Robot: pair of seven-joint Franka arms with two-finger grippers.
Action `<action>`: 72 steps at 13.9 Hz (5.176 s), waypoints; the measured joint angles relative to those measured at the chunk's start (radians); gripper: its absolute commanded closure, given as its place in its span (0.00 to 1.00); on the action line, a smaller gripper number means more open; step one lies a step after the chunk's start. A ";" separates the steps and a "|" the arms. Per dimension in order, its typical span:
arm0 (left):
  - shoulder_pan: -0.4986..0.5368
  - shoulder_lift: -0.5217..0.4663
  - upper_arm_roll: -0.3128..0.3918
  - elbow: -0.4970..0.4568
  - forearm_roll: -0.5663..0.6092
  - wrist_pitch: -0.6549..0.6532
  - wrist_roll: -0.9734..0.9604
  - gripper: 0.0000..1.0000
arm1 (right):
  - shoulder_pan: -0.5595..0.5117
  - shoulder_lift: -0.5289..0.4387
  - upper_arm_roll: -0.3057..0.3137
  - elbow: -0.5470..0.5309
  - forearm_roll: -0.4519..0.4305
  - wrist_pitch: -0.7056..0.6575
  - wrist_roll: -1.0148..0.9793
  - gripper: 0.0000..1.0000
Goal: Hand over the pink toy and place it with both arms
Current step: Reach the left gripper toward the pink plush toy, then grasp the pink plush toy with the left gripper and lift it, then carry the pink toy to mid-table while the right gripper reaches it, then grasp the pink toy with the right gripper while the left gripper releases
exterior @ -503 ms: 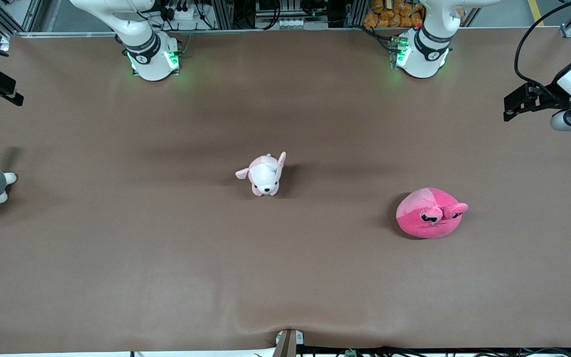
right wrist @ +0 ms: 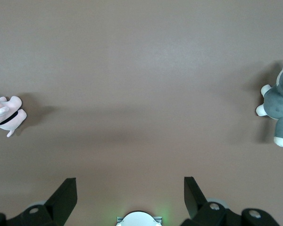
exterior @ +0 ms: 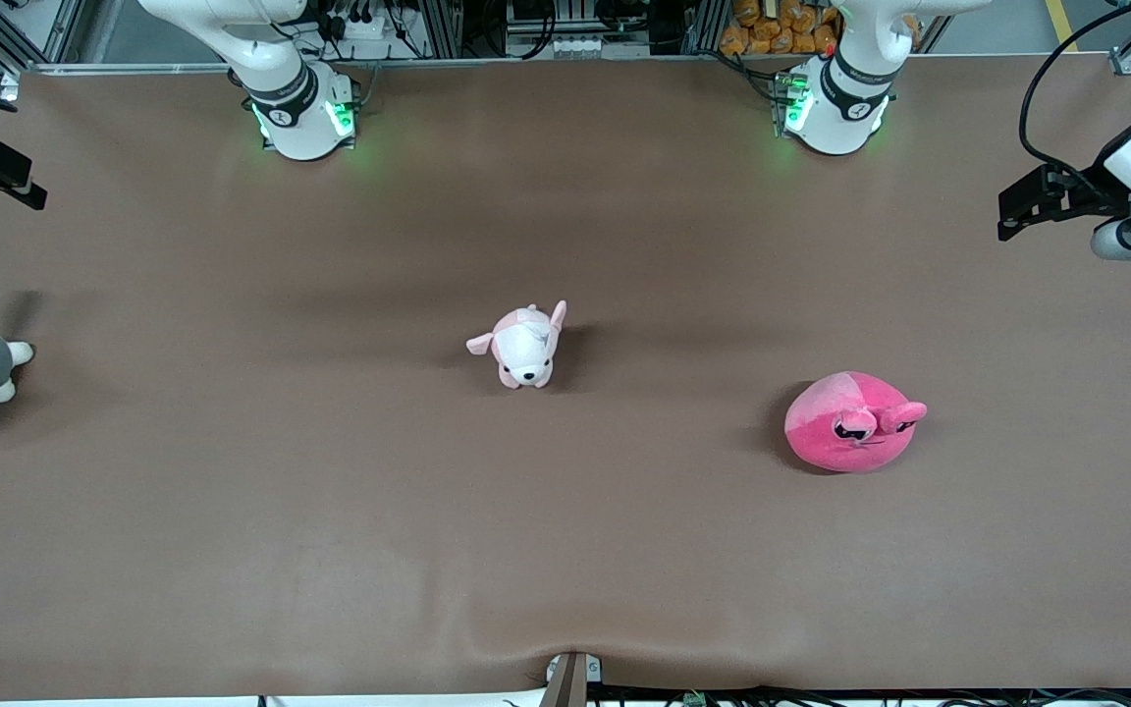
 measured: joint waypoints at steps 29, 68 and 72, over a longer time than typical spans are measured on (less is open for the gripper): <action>0.033 0.452 0.003 -0.195 -0.107 0.616 -1.489 1.00 | -0.002 0.129 0.008 0.027 0.008 0.113 0.061 0.00; -0.391 0.422 -0.292 0.136 -0.002 0.659 -2.371 1.00 | 0.695 0.380 0.029 0.025 0.046 0.652 2.164 1.00; -0.391 0.422 -0.292 0.139 -0.002 0.659 -2.371 1.00 | 0.693 0.381 0.014 0.032 0.040 0.656 2.174 1.00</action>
